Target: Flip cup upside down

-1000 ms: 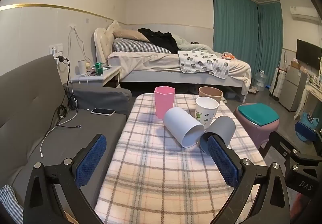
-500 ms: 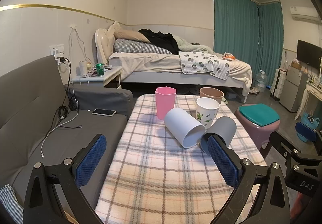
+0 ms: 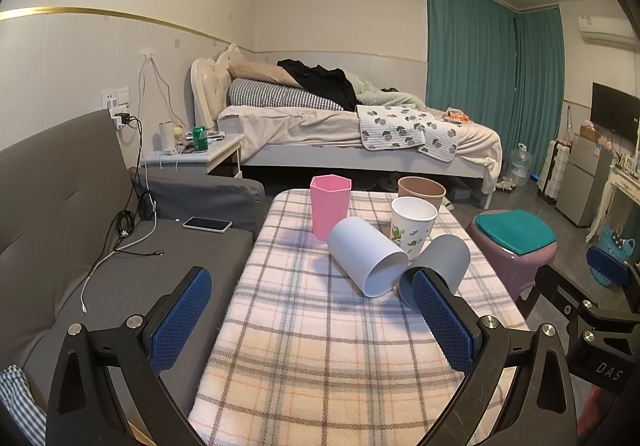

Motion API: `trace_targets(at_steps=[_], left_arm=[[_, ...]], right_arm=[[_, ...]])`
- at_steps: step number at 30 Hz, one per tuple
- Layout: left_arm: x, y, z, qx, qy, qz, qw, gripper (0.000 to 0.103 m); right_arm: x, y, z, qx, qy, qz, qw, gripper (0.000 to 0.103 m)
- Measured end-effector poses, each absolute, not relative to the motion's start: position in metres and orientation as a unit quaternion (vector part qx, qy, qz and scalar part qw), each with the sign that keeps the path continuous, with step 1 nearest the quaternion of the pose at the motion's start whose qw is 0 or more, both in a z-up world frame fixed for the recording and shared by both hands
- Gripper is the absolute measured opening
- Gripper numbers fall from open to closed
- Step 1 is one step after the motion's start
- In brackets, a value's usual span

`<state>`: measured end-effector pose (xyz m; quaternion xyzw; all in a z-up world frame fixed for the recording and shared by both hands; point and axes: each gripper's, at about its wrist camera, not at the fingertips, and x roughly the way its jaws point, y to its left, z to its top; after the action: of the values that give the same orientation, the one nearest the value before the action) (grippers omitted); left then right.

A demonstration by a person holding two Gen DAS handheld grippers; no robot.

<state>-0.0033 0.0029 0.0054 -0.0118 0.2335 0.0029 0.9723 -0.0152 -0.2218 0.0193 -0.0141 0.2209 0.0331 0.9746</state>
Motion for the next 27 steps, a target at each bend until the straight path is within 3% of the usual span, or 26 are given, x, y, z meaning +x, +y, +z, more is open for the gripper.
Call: trace_targets(at_steps=[27], left_arm=[[-0.004, 0.003, 0.006, -0.013, 0.232, 0.003, 0.973, 0.103]], right_arm=[[-0.016, -0.212, 0.019, -0.012, 0.222, 0.035, 0.974, 0.103]])
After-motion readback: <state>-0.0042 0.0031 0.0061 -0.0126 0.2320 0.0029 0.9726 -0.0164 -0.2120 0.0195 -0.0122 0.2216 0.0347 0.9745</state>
